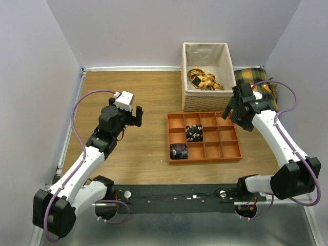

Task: Roll the ties
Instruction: Reset both arms

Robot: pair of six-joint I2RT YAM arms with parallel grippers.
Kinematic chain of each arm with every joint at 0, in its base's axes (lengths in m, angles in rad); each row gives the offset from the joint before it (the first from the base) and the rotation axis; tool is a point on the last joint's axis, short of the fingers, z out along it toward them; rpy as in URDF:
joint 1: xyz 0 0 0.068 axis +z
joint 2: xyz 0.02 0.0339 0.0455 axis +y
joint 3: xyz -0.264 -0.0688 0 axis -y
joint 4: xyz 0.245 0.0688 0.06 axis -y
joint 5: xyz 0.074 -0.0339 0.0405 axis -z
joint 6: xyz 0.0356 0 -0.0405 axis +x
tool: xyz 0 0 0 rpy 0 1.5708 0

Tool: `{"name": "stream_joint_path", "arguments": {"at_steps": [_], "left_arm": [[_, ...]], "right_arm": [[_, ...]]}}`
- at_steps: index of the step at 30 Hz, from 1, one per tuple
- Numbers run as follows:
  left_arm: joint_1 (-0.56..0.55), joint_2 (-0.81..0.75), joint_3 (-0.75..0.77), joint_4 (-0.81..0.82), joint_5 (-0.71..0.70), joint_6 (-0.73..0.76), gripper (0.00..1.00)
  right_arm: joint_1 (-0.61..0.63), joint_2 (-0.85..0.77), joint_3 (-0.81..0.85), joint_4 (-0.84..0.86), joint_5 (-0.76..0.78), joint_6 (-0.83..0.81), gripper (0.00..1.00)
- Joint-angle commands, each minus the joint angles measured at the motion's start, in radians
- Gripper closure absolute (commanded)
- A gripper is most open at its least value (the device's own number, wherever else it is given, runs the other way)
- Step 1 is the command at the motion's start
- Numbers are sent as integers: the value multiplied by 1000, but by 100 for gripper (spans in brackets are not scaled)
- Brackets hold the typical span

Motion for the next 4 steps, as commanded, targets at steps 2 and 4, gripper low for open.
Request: {"name": "stream_joint_path", "arguments": {"at_steps": [2,4], "left_arm": [[79,-37,-44,-103,-113,-171,1],[99,-45,-53,-112,-116,-180,1]], "right_arm": [[-2,-44,20,-70,147,40,1],[-3,-90,3,-51,188,54,1]]}}
